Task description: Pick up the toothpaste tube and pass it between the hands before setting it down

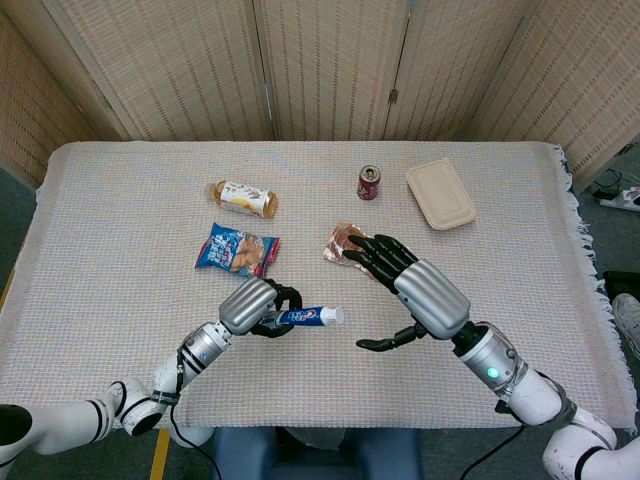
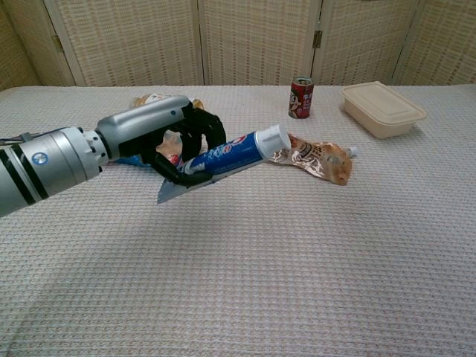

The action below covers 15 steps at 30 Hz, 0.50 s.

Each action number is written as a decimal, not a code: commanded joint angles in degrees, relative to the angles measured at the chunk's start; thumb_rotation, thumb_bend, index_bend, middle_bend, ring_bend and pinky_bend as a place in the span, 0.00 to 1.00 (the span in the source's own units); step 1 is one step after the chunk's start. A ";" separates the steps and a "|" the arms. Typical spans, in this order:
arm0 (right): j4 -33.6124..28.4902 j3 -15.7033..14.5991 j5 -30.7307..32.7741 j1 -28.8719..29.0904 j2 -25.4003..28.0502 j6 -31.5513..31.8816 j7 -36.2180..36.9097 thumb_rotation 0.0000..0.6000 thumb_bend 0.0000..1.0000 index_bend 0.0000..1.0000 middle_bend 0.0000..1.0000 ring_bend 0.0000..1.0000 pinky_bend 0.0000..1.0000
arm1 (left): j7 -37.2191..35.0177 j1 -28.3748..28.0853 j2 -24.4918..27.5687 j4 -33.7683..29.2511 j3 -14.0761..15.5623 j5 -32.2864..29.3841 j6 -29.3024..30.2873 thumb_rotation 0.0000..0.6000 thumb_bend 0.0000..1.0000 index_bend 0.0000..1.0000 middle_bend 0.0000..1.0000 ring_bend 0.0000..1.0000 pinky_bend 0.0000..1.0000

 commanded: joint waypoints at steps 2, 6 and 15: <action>0.70 -0.54 0.14 -0.91 0.26 0.56 -0.65 0.45 0.12 0.00 0.00 0.00 0.00 | 18.07 -0.46 -1.90 2.00 -1.52 -7.48 -6.32 1.00 0.62 0.62 0.71 0.55 0.51; 1.31 -1.10 0.00 -1.95 0.52 1.23 -0.36 0.46 0.12 0.00 0.00 0.00 0.00 | 25.18 -0.35 -2.77 2.22 -2.28 -10.44 -7.15 1.00 0.58 0.55 0.63 0.48 0.48; 4.18 -2.43 -0.07 -4.77 1.66 3.04 1.91 0.46 0.12 0.00 0.00 0.00 0.00 | 36.44 0.24 -0.77 -2.79 -3.21 -18.48 -10.40 1.00 0.43 0.13 0.24 0.14 0.16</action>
